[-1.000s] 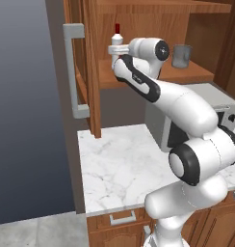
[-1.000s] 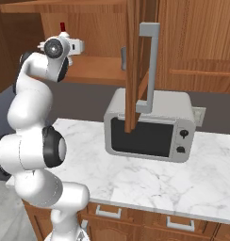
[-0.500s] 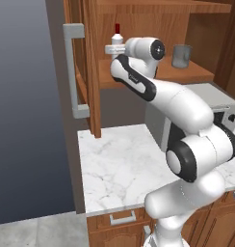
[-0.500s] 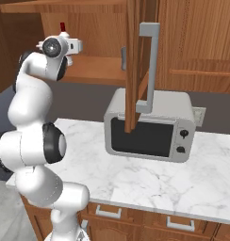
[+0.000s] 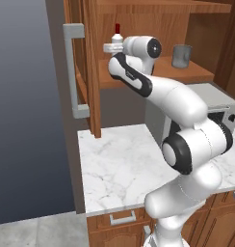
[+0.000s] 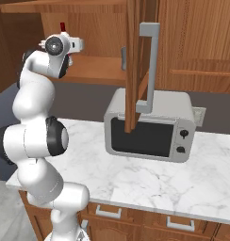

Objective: There is a bowl on the dining counter. Grab a lemon wedge from the fridge and place it in the bowl. Then get the liquor bottle and glass cup from the cabinet and place them next to the bowl.

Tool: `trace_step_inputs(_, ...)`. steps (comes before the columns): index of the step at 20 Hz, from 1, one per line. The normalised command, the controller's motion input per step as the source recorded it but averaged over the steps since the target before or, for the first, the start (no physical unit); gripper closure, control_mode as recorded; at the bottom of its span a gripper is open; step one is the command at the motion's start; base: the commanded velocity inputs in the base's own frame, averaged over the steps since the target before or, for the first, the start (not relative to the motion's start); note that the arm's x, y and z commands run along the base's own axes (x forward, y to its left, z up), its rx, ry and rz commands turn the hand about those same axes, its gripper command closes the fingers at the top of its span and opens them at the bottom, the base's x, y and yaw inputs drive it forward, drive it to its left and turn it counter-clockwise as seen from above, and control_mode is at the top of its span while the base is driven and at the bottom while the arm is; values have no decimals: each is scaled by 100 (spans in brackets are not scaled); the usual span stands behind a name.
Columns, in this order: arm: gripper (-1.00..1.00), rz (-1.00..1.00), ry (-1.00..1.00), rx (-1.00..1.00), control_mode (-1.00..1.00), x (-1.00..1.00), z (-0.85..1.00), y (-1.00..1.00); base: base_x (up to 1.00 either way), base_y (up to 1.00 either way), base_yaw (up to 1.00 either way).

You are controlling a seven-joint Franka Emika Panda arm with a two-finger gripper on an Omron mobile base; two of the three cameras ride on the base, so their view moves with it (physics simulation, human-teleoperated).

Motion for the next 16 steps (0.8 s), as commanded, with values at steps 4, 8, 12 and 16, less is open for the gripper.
trace_step_inputs(4, 100, 0, 0, 0, -100, 17, 0, 6, 0, 0, 0)
trace_step_inputs(8, 100, 0, 0, 0, -100, 10, 0, 6, 0, 0, 0)
trace_step_inputs(12, 100, 0, 1, 0, -100, 2, 0, 1, 0, 0, 0)
trace_step_inputs(16, 100, 0, 0, 0, -100, 0, 0, 0, 0, 0, 0)
